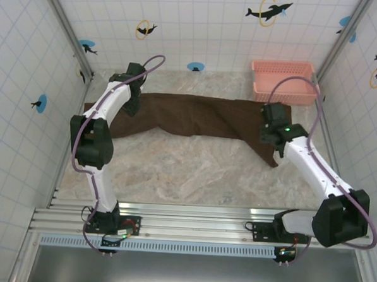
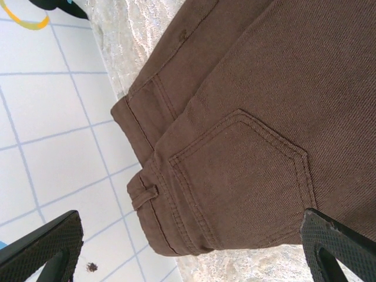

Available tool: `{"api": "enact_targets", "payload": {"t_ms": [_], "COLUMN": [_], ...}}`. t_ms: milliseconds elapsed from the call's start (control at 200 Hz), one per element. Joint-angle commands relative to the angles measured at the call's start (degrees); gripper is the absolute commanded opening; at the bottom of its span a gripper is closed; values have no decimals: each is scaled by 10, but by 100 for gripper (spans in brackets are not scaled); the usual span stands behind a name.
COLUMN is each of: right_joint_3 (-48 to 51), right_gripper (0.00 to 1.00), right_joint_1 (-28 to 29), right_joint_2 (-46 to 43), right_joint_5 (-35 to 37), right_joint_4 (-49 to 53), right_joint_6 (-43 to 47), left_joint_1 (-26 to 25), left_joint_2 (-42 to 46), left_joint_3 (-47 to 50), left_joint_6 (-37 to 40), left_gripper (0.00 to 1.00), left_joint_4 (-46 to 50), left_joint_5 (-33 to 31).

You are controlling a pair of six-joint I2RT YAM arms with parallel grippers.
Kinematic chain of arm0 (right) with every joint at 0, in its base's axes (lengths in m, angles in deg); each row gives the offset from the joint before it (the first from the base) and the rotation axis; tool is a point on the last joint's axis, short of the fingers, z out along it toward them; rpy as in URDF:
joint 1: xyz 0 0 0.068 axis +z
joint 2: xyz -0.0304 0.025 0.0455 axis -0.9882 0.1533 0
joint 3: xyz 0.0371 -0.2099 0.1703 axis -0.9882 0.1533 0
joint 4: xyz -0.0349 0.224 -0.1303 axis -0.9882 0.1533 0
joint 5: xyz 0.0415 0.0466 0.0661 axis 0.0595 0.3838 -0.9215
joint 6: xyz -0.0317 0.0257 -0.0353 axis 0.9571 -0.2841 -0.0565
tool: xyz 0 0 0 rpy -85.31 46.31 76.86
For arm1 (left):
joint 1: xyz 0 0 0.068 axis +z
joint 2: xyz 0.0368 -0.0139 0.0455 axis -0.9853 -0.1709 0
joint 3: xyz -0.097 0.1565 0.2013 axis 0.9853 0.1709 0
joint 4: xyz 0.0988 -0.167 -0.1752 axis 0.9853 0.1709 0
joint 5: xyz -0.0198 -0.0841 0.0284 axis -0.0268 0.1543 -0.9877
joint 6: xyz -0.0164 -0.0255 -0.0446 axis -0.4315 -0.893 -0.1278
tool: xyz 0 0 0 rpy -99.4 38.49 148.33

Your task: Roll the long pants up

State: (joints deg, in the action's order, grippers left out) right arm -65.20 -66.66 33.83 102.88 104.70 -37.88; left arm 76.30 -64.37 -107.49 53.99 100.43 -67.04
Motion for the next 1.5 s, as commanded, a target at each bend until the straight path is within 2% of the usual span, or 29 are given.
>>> {"api": "enact_targets", "payload": {"t_ms": [0, 115, 265, 470, 706, 736, 776, 816, 866, 906, 996, 1136, 1321, 1496], "right_joint_3": [-45, -90, -180, -337, -507, -530, -560, -582, -597, -596, -595, -570, -359, -201], "right_gripper": [0, 0, 0, 0, 0, 5, 16, 34, 48, 54, 56, 58, 59, 62], "right_joint_1": [-63, -120, -160, -172, -190, -192, -193, -192, -195, -197, -211, -220, -171, -89], "right_joint_2": [34, 97, 214, 388, 515, 532, 552, 568, 572, 572, 551, 487, 339, 262], "right_joint_5": [-31, -65, -89, -82, -67, -64, -55, -36, -11, 3, 3, -33, -116, -180], "right_joint_4": [1, -38, -65, -71, -35, -26, -11, -3, -6, -17, -25, 14, 13, -35], "right_joint_6": [64, 85, 114, 169, 186, 189, 193, 195, 198, 200, 201, 200, 161, 93], "left_joint_1": [-2, -2, -2, -1, -1, 0, 1, 3, 9, 15, 37, 73, 96, 134], "left_joint_2": [20, 15, 5, -7, -31, -36, -42, -47, -53, -57, -60, -44, -22, -13], "left_joint_3": [9, 10, 9, 23, 38, 38, 36, 33, 29, 23, 11, 6, 19, 46], "left_joint_6": [8, 14, 22, 33, 39, 37, 31, 24, 13, 5, -12, -23, -45, -89], "left_gripper": [97, 97, 97, 97, 97, 97, 97, 97, 97, 97, 97, 97, 97, 97], "left_joint_4": [-4, -7, -6, -18, -21, -19, -16, -7, 3, 11, 33, 43, 51, 45], "left_joint_5": [0, 0, 2, -23, -38, -38, -39, -38, -45, -49, -49, -47, -78, -33]}}
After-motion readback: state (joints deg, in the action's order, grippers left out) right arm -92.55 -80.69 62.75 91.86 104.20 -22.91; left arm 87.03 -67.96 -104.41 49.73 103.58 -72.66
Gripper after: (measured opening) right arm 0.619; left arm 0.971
